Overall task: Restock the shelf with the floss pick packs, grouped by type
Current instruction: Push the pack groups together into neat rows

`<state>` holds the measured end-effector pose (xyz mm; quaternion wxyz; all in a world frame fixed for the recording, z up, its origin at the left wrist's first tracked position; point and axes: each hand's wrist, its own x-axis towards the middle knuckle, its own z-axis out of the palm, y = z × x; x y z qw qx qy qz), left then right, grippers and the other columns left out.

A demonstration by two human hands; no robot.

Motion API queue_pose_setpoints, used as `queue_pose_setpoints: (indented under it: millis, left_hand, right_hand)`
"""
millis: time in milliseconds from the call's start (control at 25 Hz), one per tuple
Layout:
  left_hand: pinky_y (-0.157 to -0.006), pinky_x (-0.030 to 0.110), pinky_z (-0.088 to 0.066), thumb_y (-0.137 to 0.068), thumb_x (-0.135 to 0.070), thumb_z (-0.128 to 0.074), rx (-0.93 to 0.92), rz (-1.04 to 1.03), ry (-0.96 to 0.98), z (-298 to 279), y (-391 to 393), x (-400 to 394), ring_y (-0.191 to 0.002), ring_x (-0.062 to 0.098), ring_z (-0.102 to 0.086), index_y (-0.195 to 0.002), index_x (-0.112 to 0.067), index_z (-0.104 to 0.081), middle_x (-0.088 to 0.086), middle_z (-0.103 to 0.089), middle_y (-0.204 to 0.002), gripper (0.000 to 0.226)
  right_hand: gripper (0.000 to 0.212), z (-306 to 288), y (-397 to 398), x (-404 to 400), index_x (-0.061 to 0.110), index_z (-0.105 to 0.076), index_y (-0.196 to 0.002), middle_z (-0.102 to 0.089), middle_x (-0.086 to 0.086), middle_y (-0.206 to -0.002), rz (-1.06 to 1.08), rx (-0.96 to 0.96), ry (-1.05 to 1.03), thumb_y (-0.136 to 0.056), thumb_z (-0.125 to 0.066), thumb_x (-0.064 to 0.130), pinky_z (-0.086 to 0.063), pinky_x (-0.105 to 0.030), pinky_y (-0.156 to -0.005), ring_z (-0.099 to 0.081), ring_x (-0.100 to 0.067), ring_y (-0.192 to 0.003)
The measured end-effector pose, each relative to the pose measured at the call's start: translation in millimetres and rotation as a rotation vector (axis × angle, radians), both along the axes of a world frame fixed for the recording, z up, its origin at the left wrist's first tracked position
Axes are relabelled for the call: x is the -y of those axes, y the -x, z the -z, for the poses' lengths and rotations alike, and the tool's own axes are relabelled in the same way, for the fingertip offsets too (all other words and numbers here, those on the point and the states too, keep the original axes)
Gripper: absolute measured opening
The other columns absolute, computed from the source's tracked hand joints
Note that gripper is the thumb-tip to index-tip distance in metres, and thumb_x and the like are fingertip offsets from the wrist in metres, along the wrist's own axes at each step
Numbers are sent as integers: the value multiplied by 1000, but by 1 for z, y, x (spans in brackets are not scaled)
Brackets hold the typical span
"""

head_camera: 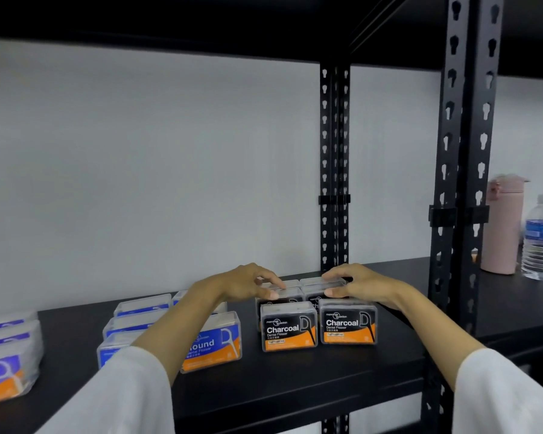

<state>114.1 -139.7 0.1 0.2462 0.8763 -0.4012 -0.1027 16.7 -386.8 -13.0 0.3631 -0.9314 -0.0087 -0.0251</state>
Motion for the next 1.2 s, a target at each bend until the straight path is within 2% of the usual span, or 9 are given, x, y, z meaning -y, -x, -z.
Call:
queue_pose_setpoints:
  millis: [160,360,520,600,720,880,960,1040,1200]
  left_hand:
    - [-109,32,-29,-94,-42,-54,96,-22,90,0,22,-6,-131,14,-39,-124,-32,-59,-4,-48,-141,32]
    - [-103,24,-29,-82,-40,-73,97,23,95,4,51,-17,-122,2,-40,-113,-31,-68,-10,-49,-134,33]
    - [-101,25,-33,-81,-36,-74,202,-6,121,15,53,-20,-124,7,-44,-112,-27,-67,-5,-51,-135,33]
    - [-102,28,-38,-82,-37,-73,203,-34,132,17,52,-22,-125,11,-45,-110,-29,-65,-5,-51,-134,30]
    - [-103,33,-42,-84,-32,-72,182,-41,159,20,48,-21,-123,14,-48,-110,-29,-64,-3,-54,-130,27]
    - [-104,32,-41,-83,-32,-73,201,-33,192,23,43,-17,-121,13,-47,-108,-31,-63,-5,-52,-127,28]
    - [-105,29,-37,-80,-37,-75,192,-25,166,19,39,-17,-124,10,-43,-118,-35,-57,-8,-47,-132,43]
    - [-107,31,-34,-75,-45,-77,130,-41,86,11,34,-16,-131,12,-37,-135,-36,-43,-8,-38,-143,70]
    - [-118,44,-24,-69,-57,-77,30,-69,-154,8,26,-3,-145,20,-18,-152,-32,-10,-8,-9,-160,109]
  right_hand:
    - [56,1,23,-9,27,-47,-137,-40,6,-146,-25,86,-53,-86,-66,39,-26,-30,-112,-32,-12,-138]
    - [51,10,57,-3,35,-56,-127,-33,9,-150,-95,113,39,-78,-74,38,-19,-30,-114,-26,-9,-141]
    - [39,29,64,0,41,-64,-111,-34,4,-152,-67,225,-53,-80,-74,19,-19,-35,-117,-21,-10,-144]
    - [35,32,57,-3,40,-65,-108,-32,1,-153,-50,261,-76,-83,-72,18,-13,-36,-117,-14,-11,-146]
    - [33,33,41,-9,41,-65,-107,-28,2,-155,-57,263,-92,-84,-69,17,-7,-40,-119,-7,-12,-147]
    - [41,43,25,-9,39,-63,-114,-29,4,-154,-27,295,-190,-82,-73,17,-15,-38,-119,-14,-12,-146]
    - [58,42,21,-8,43,-55,-122,-35,6,-151,-18,304,-268,-72,-81,30,-24,-38,-117,-28,-14,-142]
    - [80,38,15,-7,38,-45,-133,-41,9,-144,1,277,-274,-63,-83,41,-34,-30,-110,-41,-12,-131]
    - [100,37,-2,-5,23,-27,-147,-30,5,-148,-25,130,-168,-65,-80,43,-28,-26,-108,-33,-11,-133]
